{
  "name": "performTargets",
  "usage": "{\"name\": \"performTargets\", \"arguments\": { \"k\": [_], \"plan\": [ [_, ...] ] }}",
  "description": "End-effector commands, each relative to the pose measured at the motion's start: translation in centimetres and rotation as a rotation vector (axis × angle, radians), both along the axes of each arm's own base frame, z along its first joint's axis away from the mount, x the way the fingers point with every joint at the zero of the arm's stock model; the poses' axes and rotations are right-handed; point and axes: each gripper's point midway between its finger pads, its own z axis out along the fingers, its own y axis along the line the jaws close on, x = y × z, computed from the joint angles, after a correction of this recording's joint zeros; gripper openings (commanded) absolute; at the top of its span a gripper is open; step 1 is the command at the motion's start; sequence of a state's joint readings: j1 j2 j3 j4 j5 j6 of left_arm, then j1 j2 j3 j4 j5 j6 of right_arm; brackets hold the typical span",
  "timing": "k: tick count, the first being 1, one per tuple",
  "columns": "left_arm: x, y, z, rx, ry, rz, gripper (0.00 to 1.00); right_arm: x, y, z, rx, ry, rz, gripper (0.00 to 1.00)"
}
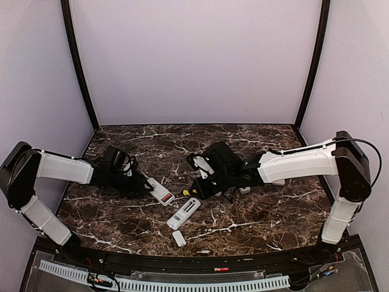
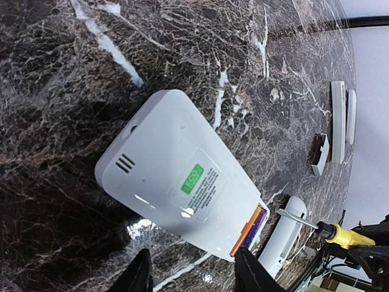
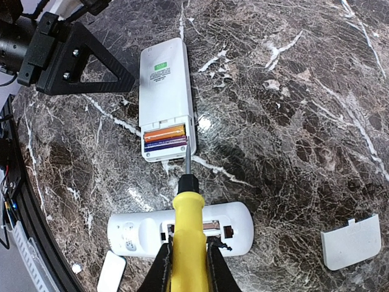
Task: Unload the batteries from the remote control
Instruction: Remove the battery from the remote control without the battery cover.
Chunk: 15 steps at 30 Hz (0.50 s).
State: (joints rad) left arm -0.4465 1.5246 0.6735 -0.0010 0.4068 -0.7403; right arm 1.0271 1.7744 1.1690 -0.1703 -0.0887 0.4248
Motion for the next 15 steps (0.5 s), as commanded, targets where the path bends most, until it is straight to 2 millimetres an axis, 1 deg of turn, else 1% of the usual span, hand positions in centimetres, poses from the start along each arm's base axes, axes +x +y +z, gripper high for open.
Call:
{"name": "performTargets", "arguments": {
  "k": [1,5,15],
  "plan": [
    [-0.41,0.24,-0.8,0.013,0.017,-0.011,0.45,0.2,1.02,0.44,0.001,-0.027,0.013,0.0],
    [-0.43,0.2,-0.93,0.012,0.021,-0.012,0.44,0.17,1.21,0.47,0.002,-0.03,0.017,0.0],
    [-0.48,0.16,-1.03,0.011,0.026,-0.014,0.43,0.01,1.34,-0.17,-0.012,-0.022,0.025,0.0]
  ]
}}
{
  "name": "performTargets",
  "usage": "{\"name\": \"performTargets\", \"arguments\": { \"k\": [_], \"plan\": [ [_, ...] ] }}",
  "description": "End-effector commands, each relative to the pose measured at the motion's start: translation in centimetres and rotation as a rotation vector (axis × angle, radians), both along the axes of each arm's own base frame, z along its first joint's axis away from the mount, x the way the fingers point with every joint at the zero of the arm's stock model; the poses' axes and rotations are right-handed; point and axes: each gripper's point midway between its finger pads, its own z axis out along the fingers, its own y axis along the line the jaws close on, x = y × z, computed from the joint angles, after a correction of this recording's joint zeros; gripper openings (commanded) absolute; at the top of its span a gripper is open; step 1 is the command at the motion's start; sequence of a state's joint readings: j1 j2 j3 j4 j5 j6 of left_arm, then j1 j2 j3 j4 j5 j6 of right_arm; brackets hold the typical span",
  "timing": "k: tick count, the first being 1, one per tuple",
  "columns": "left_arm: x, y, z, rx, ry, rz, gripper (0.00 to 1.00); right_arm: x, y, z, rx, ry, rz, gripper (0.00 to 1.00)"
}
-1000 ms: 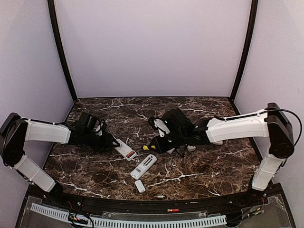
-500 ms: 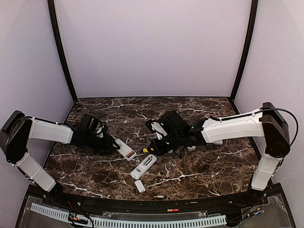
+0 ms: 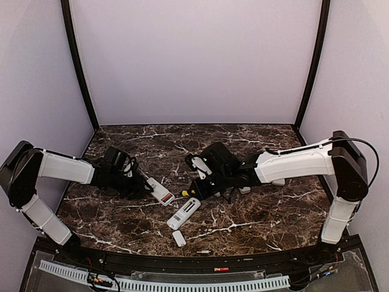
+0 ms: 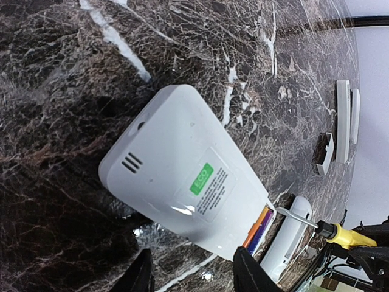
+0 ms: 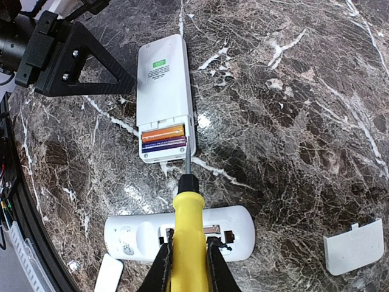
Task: Unload the batteries from the remote control
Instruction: Remove the battery from the remote control without the battery cover.
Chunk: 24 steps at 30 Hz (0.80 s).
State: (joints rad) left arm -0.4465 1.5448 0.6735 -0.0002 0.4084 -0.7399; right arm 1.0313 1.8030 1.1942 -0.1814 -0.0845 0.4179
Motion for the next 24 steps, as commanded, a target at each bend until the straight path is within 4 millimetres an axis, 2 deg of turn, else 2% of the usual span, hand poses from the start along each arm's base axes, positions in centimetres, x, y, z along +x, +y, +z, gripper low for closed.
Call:
{"name": "performTargets", "arguments": {
  "k": [1,17,24],
  "plan": [
    [-0.3,0.1,-0.4,0.003,0.009,-0.013,0.43,-0.1,0.9,0.3,0.005,-0.022,0.02,0.0],
    [-0.5,0.1,-0.8,0.004,0.021,-0.019,0.42,-0.3,0.7,-0.7,-0.025,-0.004,0.024,0.0],
    [-0.2,-0.2,-0.8,-0.007,0.014,-0.023,0.4,-1.5,0.4,-1.1,-0.03,0.06,0.036,0.0]
  ]
}}
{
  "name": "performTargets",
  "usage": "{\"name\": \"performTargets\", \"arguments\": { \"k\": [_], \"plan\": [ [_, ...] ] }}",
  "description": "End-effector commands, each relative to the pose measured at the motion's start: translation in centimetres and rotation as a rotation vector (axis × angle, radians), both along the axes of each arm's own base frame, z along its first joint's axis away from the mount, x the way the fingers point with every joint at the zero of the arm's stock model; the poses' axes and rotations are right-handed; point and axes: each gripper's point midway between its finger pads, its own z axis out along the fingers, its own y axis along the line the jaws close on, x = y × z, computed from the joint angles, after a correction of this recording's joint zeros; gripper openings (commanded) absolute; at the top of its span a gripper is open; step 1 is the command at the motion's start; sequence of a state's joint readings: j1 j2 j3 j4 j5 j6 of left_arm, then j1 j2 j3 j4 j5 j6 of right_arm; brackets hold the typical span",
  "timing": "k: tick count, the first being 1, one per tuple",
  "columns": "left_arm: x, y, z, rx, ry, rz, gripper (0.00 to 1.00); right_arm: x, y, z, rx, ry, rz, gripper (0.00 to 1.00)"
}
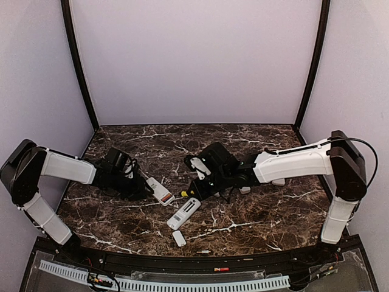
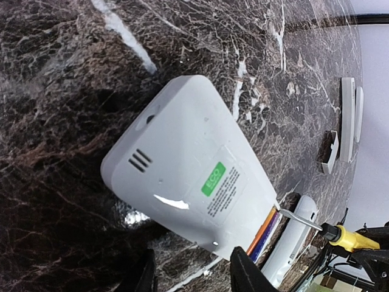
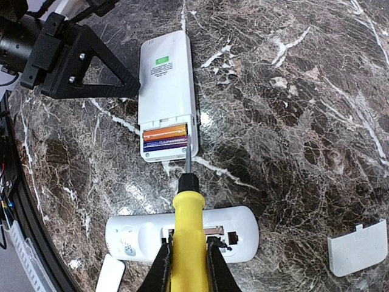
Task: Unload the batteries from the remote control
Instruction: Remove the battery from the remote control without the battery cover.
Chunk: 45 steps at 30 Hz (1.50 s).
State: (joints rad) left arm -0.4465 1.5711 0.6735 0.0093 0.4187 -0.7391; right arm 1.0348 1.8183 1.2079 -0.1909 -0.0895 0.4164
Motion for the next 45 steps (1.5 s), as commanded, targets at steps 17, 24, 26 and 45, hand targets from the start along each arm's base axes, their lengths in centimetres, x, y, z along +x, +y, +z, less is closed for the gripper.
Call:
{"name": "performTargets", "arguments": {
  "k": [17,24,26,45],
  "plan": [
    [-0.4,-0.5,-1.1,-0.047,0.023,-0.002,0.3,-2.5,-0.2,-2.5,-0.022,0.213,-0.042,0.0],
    [-0.6,-0.7,-1.4,-0.075,0.032,0.007,0.25,-2.3,-1.0,-3.7,-0.018,0.288,-0.093,0.0],
    [-0.6,-0.7,-1.4,-0.081,0.032,0.01,0.24,-2.2,-1.3,-3.9,-0.004,0.316,-0.107,0.0],
    [-1.1,-1.8,-1.4,-0.147,0.049,-0.002,0.2,-0.7,-2.5,-4.6,0.057,0.413,-0.188,0.0]
  ]
}}
